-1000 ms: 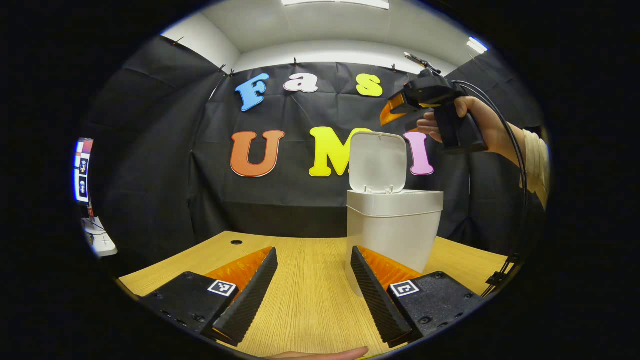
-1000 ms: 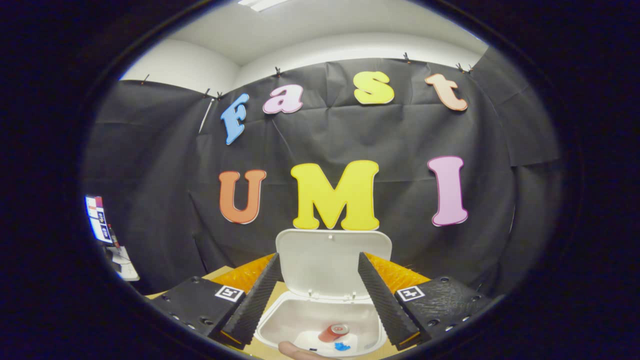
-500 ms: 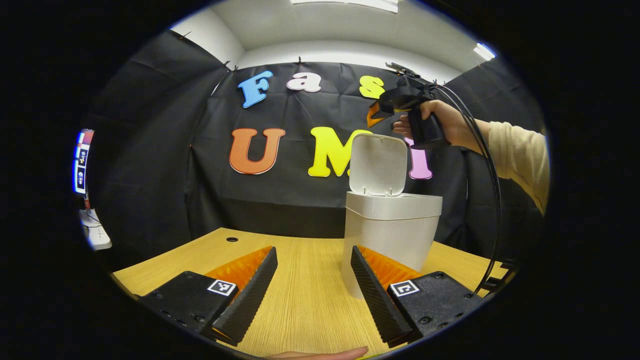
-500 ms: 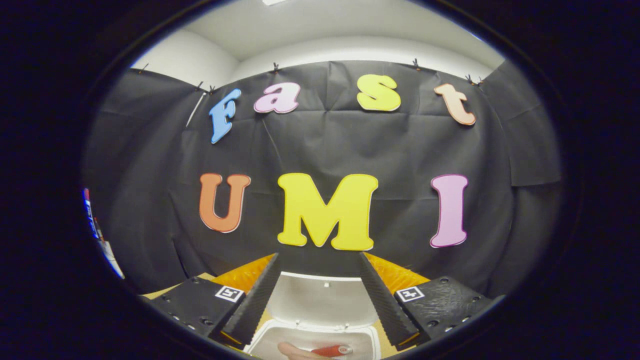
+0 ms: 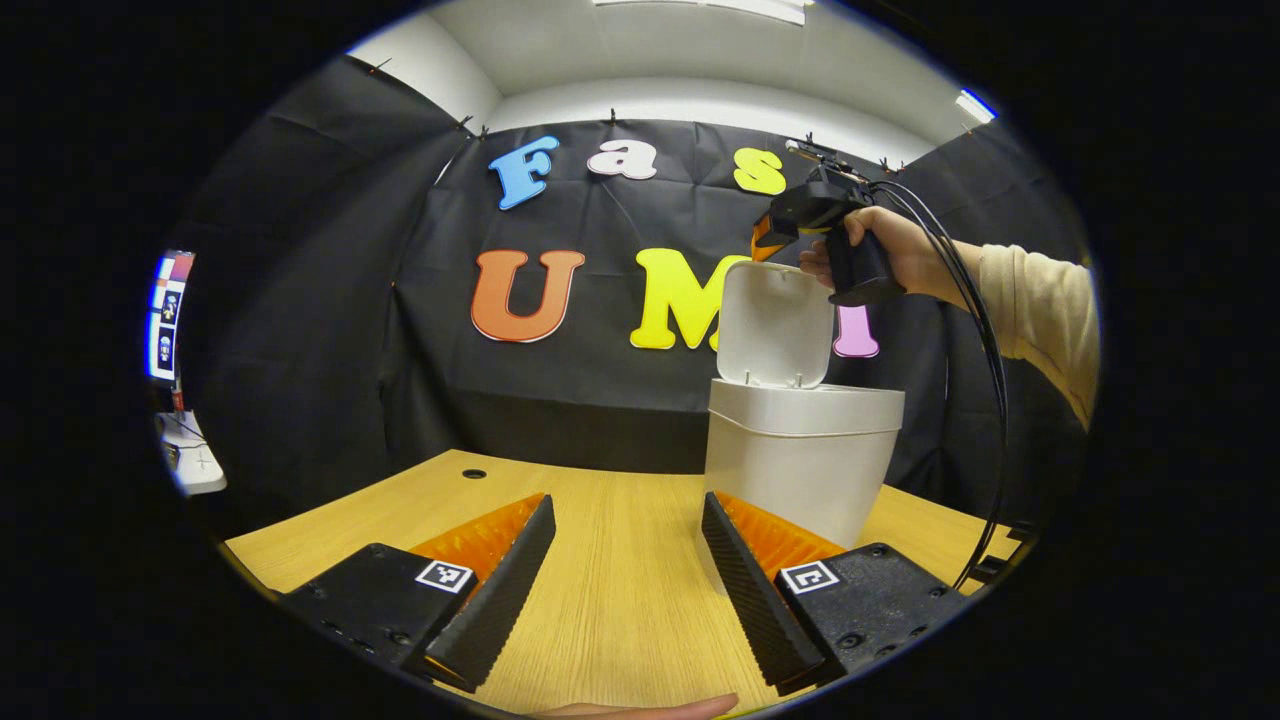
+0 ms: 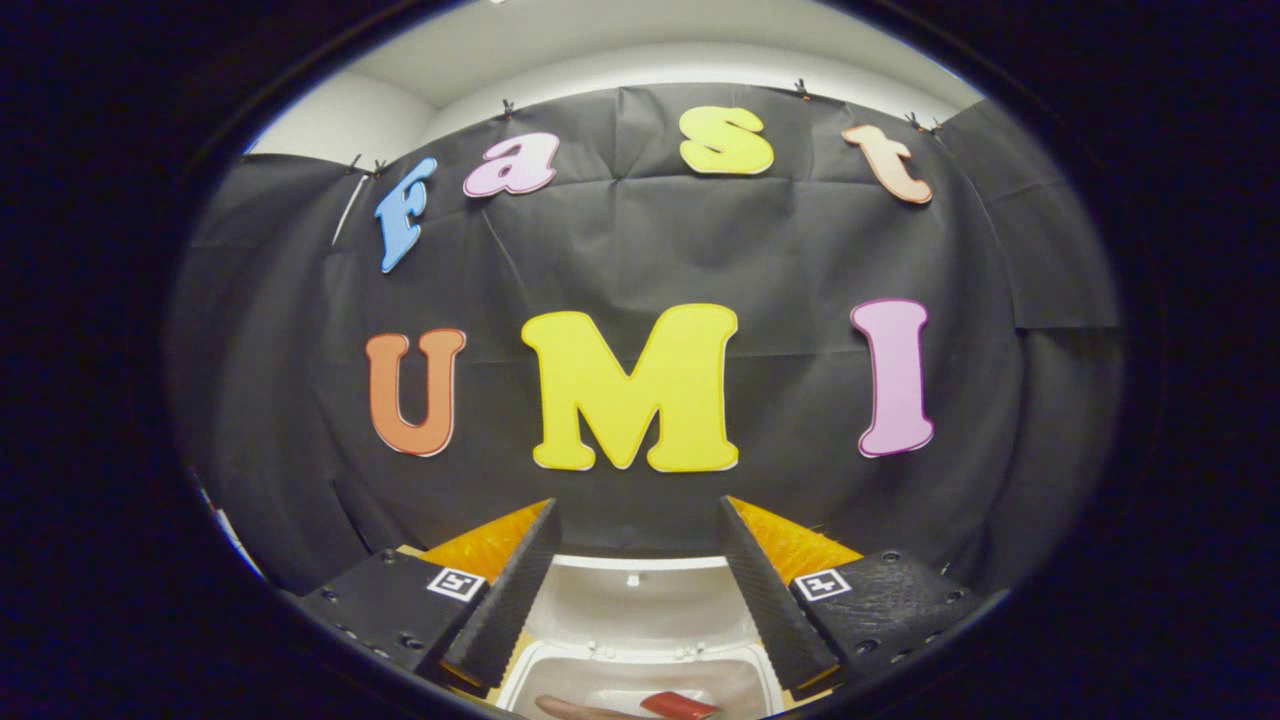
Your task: Press the lid of the desktop garbage bin to open it, pick up the crumpled paper on the desktop and throw it into the bin, then pick up the pop can on the desktop and drop it into the bin, and finally close the garbage bin lid.
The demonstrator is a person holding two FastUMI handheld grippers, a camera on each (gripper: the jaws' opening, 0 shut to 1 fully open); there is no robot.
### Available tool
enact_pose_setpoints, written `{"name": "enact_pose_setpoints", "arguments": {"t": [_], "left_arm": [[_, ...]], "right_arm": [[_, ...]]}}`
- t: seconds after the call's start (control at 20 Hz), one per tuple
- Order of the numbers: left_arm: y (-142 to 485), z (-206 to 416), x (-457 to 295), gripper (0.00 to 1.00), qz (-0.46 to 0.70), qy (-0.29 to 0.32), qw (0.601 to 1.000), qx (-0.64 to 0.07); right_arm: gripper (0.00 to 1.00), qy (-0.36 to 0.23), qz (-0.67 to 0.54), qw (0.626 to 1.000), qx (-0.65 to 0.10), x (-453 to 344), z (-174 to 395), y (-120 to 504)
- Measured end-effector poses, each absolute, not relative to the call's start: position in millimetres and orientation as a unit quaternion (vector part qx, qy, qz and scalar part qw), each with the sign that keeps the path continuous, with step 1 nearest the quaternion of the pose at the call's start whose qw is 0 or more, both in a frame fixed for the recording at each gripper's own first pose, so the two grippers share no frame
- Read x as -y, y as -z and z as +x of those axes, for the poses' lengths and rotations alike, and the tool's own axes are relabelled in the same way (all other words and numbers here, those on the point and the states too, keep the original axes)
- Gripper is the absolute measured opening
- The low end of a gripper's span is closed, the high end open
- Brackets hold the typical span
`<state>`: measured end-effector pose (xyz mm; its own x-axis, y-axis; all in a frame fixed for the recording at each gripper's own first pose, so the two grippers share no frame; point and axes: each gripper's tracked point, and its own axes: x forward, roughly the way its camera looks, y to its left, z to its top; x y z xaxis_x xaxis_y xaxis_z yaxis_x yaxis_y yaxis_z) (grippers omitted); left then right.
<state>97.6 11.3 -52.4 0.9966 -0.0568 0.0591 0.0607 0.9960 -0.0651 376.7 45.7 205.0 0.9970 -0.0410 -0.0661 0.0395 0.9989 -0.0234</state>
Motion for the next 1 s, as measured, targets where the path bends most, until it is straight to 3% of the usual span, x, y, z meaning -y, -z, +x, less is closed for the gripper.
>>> {"name": "enact_pose_setpoints", "arguments": {"t": [0.35,0.6,0.9,0.95,1.0], "left_arm": [[47.3,91.6,0.4,0.96,-0.002,0.02,0.999,0.039],[46.1,90.0,17.6,0.95,0.037,0.021,0.998,0.053],[54.7,90.1,35.7,0.95,0.014,0.052,0.998,0.037],[55.7,90.2,30.6,1.0,0.018,0.045,0.998,0.034],[56.4,91.0,26.1,0.95,0.021,0.037,0.999,0.032]], "right_arm": [[0.96,-0.018,-0.012,0.997,-0.078,-46.6,326.4,-177.5],[0.97,0.004,-0.017,0.992,-0.126,-30.2,306.7,-122.4],[0.94,-0.012,-0.029,0.986,-0.166,-34.1,282.8,-49.1],[0.95,-0.012,-0.035,0.985,-0.167,-33.9,279.1,-41.9],[0.95,-0.009,-0.036,0.986,-0.165,-32.4,276.0,-36.8]]}}
